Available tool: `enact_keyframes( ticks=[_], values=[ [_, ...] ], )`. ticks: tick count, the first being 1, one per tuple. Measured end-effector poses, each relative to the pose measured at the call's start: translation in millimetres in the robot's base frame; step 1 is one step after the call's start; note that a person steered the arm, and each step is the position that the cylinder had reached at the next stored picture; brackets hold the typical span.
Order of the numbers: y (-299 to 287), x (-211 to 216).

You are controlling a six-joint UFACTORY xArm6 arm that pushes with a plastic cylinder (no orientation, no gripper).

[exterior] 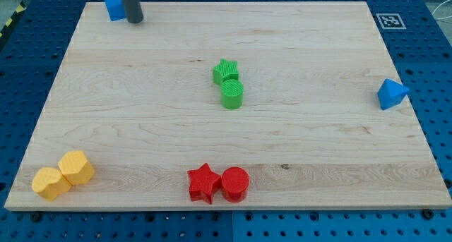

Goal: Nudge the blue cube left a bit

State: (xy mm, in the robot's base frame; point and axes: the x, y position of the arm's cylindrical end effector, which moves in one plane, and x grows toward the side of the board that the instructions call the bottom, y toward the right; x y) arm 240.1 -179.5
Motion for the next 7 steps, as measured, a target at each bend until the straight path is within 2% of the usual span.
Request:
enact_keyframes(
  ticks=[2, 5, 6, 7],
  values=[
    [-23, -18],
    [-34, -16],
    [-34, 9],
    [-34, 62]
  ],
)
